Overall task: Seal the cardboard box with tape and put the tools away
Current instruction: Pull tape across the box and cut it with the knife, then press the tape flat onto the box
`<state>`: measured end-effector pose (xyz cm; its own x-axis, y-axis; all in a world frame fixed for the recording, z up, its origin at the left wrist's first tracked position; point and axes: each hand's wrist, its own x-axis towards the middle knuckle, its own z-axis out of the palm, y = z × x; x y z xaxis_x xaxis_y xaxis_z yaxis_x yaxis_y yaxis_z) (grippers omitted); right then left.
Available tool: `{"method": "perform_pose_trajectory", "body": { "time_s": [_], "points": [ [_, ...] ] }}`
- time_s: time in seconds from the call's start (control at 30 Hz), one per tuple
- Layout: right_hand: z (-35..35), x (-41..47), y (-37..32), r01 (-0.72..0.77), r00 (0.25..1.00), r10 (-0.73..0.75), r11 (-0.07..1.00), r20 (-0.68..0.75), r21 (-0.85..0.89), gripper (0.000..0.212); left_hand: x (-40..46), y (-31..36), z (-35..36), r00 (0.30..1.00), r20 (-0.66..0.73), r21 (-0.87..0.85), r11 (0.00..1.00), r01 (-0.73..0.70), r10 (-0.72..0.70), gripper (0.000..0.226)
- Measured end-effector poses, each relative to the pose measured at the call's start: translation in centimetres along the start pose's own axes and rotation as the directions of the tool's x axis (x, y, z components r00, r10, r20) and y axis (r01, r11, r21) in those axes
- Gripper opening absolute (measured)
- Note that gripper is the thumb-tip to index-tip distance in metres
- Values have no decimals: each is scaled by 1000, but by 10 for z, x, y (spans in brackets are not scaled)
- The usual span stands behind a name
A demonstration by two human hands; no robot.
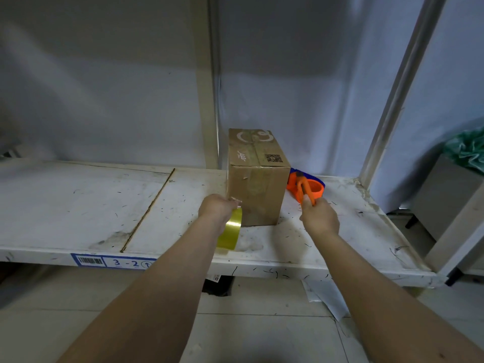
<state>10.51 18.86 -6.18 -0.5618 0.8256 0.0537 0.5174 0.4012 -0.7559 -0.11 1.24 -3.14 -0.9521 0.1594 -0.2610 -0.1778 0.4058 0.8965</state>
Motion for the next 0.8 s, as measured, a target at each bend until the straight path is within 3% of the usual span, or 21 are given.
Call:
{"method": "perform_pose_trajectory", "body": {
  "time_s": [0.13,0.33,0.57,0.67,0.8],
  "points": [
    [19,4,3,-131,986,125,990,112,50,45,5,-1,-5,998,-46,110,993,-35,40,25],
    [26,6,-4,-252,950,243,968,196,20,25,12,-1,-14,990,-84,374,924,-78,117,23],
    [35,17,-5,-262,939,265,964,219,-41,22,23,-12,-22,965,-111,548,825,-141,239,25],
    [41,22,-1,-264,939,268,963,215,-46,25,30,-18,-23,945,-105,671,723,-162,309,23],
    [46,28,8,-239,946,258,964,195,-113,27,37,-26,-22,930,-22,856,487,-172,366,19]
  ]
}}
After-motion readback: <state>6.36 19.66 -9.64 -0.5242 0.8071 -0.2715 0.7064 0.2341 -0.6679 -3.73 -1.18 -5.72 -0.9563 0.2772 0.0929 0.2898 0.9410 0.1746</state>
